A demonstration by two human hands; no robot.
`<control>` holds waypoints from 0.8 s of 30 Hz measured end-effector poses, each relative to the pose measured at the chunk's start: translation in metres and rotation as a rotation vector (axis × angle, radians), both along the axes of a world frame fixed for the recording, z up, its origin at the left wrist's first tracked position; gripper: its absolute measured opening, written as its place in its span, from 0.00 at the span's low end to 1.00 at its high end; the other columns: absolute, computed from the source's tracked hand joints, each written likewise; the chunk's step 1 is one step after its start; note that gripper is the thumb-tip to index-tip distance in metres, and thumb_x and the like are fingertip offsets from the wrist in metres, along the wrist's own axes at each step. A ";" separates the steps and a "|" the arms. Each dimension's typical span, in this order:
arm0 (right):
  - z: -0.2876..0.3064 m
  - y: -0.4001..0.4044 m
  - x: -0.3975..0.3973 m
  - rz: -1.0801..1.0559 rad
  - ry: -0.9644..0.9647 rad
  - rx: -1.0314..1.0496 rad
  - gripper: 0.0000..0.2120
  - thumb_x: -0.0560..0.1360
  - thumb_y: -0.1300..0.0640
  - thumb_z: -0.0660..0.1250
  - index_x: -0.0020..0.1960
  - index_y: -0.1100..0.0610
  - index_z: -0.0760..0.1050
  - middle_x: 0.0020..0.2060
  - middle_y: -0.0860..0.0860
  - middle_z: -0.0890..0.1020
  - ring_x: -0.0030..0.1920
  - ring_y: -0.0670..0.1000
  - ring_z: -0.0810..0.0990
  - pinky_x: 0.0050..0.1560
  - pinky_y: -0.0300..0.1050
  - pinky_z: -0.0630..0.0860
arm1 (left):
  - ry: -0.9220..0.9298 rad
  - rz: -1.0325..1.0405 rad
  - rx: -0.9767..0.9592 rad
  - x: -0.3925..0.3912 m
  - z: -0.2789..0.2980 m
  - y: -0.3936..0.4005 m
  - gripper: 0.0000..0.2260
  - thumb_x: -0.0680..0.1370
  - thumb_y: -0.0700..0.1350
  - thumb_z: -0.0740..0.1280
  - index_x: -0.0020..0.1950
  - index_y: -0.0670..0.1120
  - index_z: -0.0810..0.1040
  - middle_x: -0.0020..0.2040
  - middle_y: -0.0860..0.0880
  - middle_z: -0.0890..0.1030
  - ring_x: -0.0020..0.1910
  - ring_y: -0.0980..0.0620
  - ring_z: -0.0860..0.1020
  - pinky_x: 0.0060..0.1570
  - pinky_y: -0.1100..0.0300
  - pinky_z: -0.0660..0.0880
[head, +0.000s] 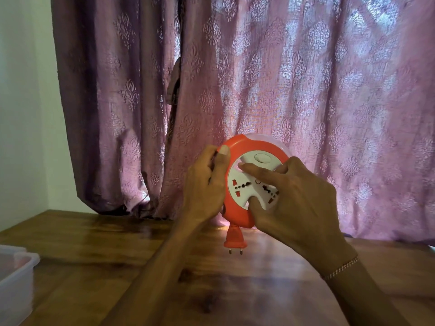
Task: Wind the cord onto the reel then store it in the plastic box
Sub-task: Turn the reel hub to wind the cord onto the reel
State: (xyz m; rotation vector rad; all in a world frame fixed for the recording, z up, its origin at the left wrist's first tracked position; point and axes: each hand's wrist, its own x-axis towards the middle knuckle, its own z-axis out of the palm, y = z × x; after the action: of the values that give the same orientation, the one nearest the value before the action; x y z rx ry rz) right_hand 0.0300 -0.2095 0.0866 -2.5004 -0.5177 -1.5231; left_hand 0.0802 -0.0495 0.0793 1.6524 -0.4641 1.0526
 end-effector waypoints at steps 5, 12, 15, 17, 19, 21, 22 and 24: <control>-0.006 0.006 0.001 -0.077 -0.079 0.080 0.29 0.62 0.36 0.71 0.63 0.35 0.78 0.41 0.51 0.82 0.36 0.57 0.82 0.35 0.44 0.75 | -0.004 0.012 0.013 0.001 0.000 0.001 0.20 0.82 0.63 0.55 0.47 0.48 0.75 0.37 0.47 0.82 0.39 0.45 0.82 0.41 0.38 0.79; -0.010 0.012 0.004 -0.060 -0.160 0.163 0.28 0.63 0.33 0.71 0.61 0.39 0.80 0.38 0.49 0.83 0.36 0.56 0.82 0.36 0.40 0.67 | -0.049 0.051 0.036 -0.001 0.001 0.000 0.15 0.84 0.57 0.56 0.42 0.52 0.73 0.33 0.50 0.78 0.33 0.54 0.76 0.37 0.48 0.76; -0.008 0.010 0.004 -0.040 -0.129 0.144 0.28 0.65 0.33 0.70 0.64 0.37 0.76 0.44 0.48 0.82 0.39 0.55 0.82 0.37 0.40 0.69 | -0.034 0.065 0.011 -0.001 0.001 -0.001 0.15 0.84 0.58 0.56 0.40 0.54 0.70 0.32 0.53 0.75 0.32 0.56 0.74 0.36 0.50 0.74; -0.007 0.008 0.004 -0.039 -0.129 0.103 0.29 0.67 0.33 0.70 0.67 0.37 0.74 0.46 0.49 0.80 0.40 0.54 0.82 0.36 0.40 0.68 | -0.031 0.053 -0.010 -0.001 0.001 -0.001 0.15 0.84 0.58 0.55 0.40 0.54 0.69 0.33 0.56 0.76 0.31 0.57 0.73 0.35 0.52 0.73; -0.003 0.004 0.006 -0.007 -0.117 0.048 0.30 0.69 0.33 0.68 0.70 0.36 0.71 0.47 0.48 0.77 0.43 0.53 0.80 0.35 0.40 0.68 | -0.029 0.032 -0.039 0.000 0.001 0.000 0.15 0.84 0.58 0.56 0.40 0.54 0.70 0.34 0.57 0.77 0.31 0.58 0.74 0.35 0.51 0.74; 0.000 -0.003 0.008 0.059 -0.054 -0.009 0.30 0.72 0.33 0.64 0.73 0.36 0.67 0.47 0.48 0.75 0.48 0.51 0.77 0.39 0.43 0.73 | -0.028 0.035 -0.065 0.002 0.002 0.001 0.15 0.84 0.58 0.56 0.41 0.54 0.71 0.34 0.58 0.78 0.32 0.58 0.74 0.37 0.48 0.76; 0.002 -0.007 0.009 0.105 -0.014 -0.035 0.30 0.73 0.33 0.63 0.74 0.37 0.66 0.48 0.47 0.75 0.49 0.50 0.76 0.41 0.44 0.75 | -0.030 0.046 -0.074 0.003 0.002 0.002 0.15 0.83 0.59 0.56 0.42 0.53 0.72 0.35 0.57 0.78 0.32 0.57 0.75 0.38 0.46 0.77; 0.006 -0.015 0.012 0.225 0.022 -0.042 0.29 0.74 0.36 0.65 0.73 0.41 0.69 0.47 0.47 0.78 0.45 0.49 0.78 0.44 0.47 0.79 | -0.026 0.055 -0.099 0.006 0.001 0.005 0.17 0.83 0.61 0.55 0.44 0.52 0.73 0.36 0.56 0.79 0.34 0.55 0.76 0.40 0.42 0.77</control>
State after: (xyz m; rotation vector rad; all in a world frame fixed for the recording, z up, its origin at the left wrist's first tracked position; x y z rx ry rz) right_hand 0.0419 -0.2242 0.0926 -2.3898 -0.8048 -1.4128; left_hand 0.0860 -0.0443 0.0802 1.5738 -0.3792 1.1213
